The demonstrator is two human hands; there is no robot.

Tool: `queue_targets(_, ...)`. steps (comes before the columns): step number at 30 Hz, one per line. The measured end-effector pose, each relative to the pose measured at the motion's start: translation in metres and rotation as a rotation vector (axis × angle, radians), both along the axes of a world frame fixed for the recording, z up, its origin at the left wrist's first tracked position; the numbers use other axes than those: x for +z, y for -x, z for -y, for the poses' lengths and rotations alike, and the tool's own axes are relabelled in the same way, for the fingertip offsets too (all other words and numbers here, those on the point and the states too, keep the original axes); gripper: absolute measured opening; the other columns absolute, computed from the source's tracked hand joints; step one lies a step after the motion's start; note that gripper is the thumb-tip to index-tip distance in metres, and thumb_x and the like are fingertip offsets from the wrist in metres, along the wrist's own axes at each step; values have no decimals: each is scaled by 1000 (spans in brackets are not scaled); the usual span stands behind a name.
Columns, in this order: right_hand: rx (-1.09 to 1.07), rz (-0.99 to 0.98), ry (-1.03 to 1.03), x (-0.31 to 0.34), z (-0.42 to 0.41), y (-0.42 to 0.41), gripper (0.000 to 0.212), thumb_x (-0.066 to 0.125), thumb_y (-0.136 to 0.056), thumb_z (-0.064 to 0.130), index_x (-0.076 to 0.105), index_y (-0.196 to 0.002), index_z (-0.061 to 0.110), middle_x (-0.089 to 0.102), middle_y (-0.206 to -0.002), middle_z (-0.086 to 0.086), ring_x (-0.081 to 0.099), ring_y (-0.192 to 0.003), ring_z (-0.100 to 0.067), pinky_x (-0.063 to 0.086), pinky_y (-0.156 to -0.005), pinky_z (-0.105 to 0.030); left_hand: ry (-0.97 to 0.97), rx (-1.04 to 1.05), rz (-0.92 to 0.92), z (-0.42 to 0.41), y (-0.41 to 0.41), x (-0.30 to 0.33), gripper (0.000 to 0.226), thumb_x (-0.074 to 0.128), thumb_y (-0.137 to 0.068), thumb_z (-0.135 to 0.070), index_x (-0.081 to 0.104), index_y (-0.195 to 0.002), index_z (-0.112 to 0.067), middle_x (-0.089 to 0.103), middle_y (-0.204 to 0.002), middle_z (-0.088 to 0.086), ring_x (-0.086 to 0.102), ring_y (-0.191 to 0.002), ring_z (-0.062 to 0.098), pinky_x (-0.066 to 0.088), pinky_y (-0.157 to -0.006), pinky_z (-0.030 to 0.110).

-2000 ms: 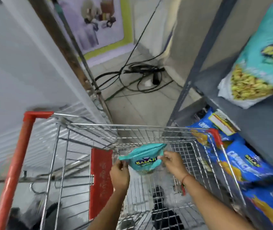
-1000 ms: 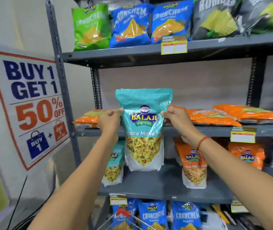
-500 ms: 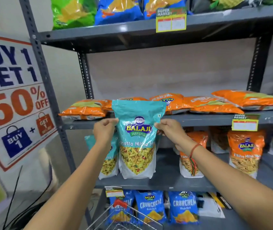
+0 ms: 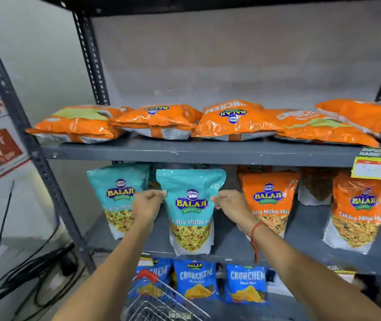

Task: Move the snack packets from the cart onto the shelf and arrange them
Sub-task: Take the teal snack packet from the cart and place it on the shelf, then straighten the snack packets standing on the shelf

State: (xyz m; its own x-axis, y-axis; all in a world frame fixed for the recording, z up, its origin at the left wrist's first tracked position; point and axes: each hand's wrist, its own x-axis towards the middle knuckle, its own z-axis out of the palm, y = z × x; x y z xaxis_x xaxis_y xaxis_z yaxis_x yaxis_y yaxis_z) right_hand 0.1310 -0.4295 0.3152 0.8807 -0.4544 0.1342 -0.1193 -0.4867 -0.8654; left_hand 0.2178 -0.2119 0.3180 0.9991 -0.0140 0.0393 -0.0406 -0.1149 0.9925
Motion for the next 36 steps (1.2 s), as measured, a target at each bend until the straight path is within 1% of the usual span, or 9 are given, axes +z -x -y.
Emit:
queue_targets(13, 8, 73, -65, -54, 49, -38, 39, 61, -88, 28, 61, -85, -11, 68, -87, -30, 63, -78, -43, 55, -73, -51, -17, 82, -25, 61, -35, -30, 13, 74, -77, -28, 76, -83, -16, 76, -89, 12, 71, -90, 28, 55, -91, 49)
queue_targets(15, 18, 60, -141, -57, 50, -38, 35, 60, -89, 28, 63, -88, -7, 72, -89, -23, 67, -82, -37, 60, -69, -41, -14, 75, -23, 63, -35, -31, 7, 73, -78, -28, 75, -79, -21, 76, -89, 10, 70, -92, 28, 54, -92, 48)
queue_targets(17, 42, 56, -247, -60, 50, -34, 26, 61, -88, 32, 67, -87, 6, 76, -87, -4, 70, -81, -20, 53, -56, -15, 9, 47, -4, 62, -36, -36, 2, 74, -78, -25, 72, -78, -26, 76, -93, 10, 70, -92, 23, 55, -91, 44)
queue_targets(19, 113, 24, -362, -67, 49, -29, 21, 68, -81, 42, 67, -91, 23, 75, -92, 7, 68, -86, -8, 49, -60, -11, 50, -69, -12, 58, -38, -46, 16, 75, -77, -18, 70, -88, -28, 75, -103, 11, 69, -90, 13, 57, -79, 28)
queue_targets(23, 200, -179, -449, -103, 49, -21, 84, 82, -69, 35, 36, -138, 26, 47, -131, 3, 55, -119, -21, 48, -93, -31, -95, -356, -158, 44, -37, -86, 77, 84, -67, -15, 46, -134, -16, 56, -134, 9, 54, -123, 24, 50, -98, 41)
queue_targets(25, 232, -287, -445, -126, 46, -19, 100, 83, -70, 22, 19, -147, 22, 37, -134, 2, 47, -128, -23, 46, -94, -27, -236, -357, -208, 38, -33, -109, 91, 86, -64, -19, 37, -141, -15, 47, -142, 8, 44, -131, 28, 41, -106, 46)
queue_targets(28, 244, -283, -471, -151, 37, -21, 78, 80, -71, 6, 32, -130, 26, 48, -124, 4, 56, -105, -5, 51, -70, -9, -331, -313, -219, 38, -27, -134, 87, 87, -63, -24, 42, -136, -15, 52, -135, 9, 48, -128, 30, 44, -101, 42)
queue_targets(32, 204, -207, -481, -168, 27, -34, 55, 76, -71, 1, 48, -111, 28, 62, -127, -6, 60, -116, -19, 53, -95, -33, -290, -303, -181, 42, -26, -149, 52, 86, -65, -18, 56, -108, -22, 66, -100, -8, 62, -107, 21, 50, -80, 19)
queue_targets(36, 184, -218, -463, -173, 28, -42, 46, 77, -70, 7, 52, -101, 31, 66, -120, -2, 62, -112, -14, 52, -88, -26, -244, -287, -146, 47, -28, -148, 49, 85, -65, -19, 57, -105, -26, 63, -89, -19, 59, -89, 3, 43, -64, 0)
